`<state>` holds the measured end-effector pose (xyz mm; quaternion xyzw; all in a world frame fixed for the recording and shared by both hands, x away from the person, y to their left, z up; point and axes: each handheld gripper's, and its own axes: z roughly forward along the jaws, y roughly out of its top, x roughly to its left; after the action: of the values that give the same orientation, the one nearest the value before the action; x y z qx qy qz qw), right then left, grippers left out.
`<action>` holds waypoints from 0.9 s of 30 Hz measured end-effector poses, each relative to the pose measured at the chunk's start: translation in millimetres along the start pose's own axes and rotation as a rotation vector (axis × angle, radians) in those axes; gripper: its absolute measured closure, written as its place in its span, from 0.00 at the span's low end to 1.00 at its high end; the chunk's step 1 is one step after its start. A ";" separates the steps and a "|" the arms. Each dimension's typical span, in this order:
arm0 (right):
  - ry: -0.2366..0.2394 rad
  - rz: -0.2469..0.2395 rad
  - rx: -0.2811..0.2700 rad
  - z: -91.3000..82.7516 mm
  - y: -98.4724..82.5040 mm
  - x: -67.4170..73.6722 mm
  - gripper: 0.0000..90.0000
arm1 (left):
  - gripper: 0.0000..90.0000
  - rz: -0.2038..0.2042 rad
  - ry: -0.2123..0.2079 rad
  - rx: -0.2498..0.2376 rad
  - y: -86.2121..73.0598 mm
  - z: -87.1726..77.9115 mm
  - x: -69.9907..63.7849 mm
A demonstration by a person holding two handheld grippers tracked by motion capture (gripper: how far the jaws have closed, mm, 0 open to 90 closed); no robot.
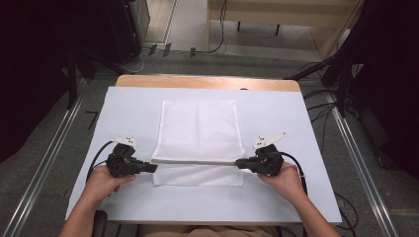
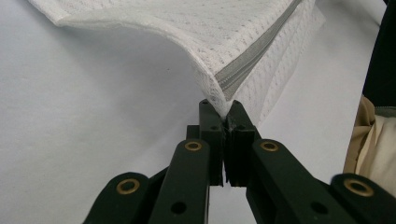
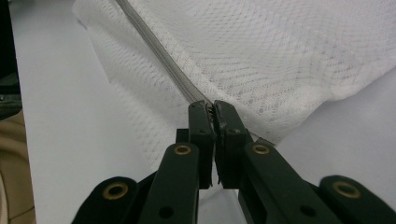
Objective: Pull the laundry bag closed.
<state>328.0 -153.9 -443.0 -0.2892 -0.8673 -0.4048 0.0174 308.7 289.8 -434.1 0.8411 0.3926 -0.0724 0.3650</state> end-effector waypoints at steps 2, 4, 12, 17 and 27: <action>0.004 0.000 0.004 -0.5 -1.2 0.1 0.98 | 0.98 -0.001 -0.001 0.010 -0.1 1.5 -0.3; 0.011 0.007 -0.003 -1.2 -1.9 -0.3 0.98 | 0.98 -0.004 0.005 0.019 -0.1 3.7 0.3; 0.005 0.042 -0.011 3.6 -0.4 -5.8 0.96 | 0.85 -0.008 0.009 0.032 -0.1 7.0 1.0; -0.006 0.054 -0.029 6.3 -0.7 -6.1 0.81 | 0.77 -0.009 0.025 0.014 0.1 4.3 2.2; -0.064 0.030 -0.090 0.3 -0.4 -9.5 0.59 | 0.51 -0.073 0.065 -0.103 0.9 -8.0 7.2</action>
<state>335.8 -158.4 -446.0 -0.3152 -0.8438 -0.4339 -0.0174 312.9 299.2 -430.7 0.8082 0.4377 -0.0378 0.3922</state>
